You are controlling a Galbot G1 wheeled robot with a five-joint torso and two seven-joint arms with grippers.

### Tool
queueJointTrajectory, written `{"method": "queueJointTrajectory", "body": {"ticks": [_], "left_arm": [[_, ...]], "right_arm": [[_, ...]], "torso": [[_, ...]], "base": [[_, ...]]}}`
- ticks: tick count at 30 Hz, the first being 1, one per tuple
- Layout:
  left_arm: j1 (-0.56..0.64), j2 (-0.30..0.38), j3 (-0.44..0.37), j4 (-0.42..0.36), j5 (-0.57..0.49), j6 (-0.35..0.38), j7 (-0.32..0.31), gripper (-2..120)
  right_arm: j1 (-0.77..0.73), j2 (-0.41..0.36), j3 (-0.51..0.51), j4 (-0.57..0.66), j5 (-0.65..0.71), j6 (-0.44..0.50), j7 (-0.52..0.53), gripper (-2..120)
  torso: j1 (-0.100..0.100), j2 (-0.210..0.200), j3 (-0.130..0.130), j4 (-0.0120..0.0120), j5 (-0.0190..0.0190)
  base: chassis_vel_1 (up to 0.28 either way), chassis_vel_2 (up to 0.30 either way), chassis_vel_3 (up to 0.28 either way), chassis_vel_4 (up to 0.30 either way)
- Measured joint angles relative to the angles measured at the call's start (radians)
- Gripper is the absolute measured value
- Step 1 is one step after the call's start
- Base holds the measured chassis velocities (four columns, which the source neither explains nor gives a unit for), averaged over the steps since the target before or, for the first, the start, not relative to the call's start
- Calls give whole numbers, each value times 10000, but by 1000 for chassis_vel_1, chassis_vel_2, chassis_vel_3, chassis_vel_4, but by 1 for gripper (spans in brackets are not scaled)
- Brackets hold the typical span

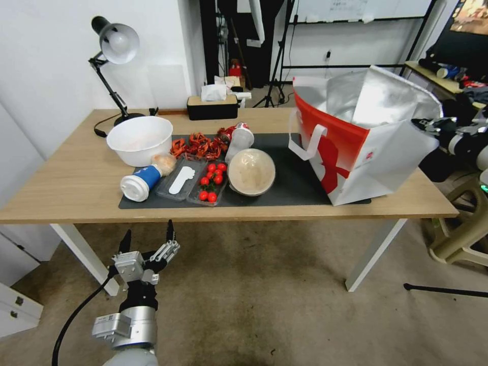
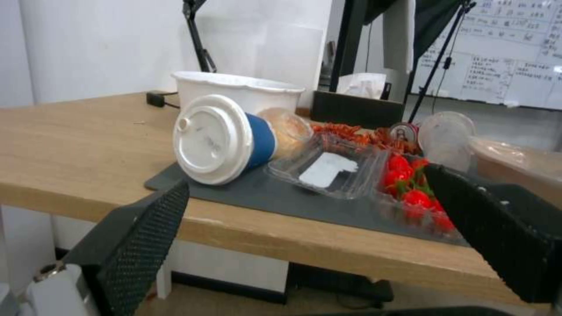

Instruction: Pick up the food delivery bag from the floor and place it on the table.

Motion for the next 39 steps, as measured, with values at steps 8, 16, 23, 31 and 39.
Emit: {"method": "queueJointTrajectory", "body": {"ticks": [8,16,23,31,39], "left_arm": [[-52,-38,79,57,104,0,29,100],[-63,-50,124,61,123,7,41,100],[-63,-37,86,42,81,8,38,100],[-74,-32,73,49,70,8,33,100],[-103,4,59,91,69,8,30,100]], "right_arm": [[-134,-47,64,-84,-374,-124,-153,4],[-281,-298,220,-209,-770,-89,-588,28],[438,-365,-585,-425,-1178,-56,-680,59],[888,-394,-1164,-409,-2310,-79,-354,87],[667,-544,-806,-224,-3646,154,-340,100]], "torso": [[0,0,0,-2,0],[-1,0,-1,-2,-1],[0,0,-1,0,0],[-1,0,0,0,0],[0,0,-1,-1,-1]], "base": [[0,0,0,0],[0,0,0,0],[0,0,0,0],[0,0,0,0],[0,0,0,0]]}}
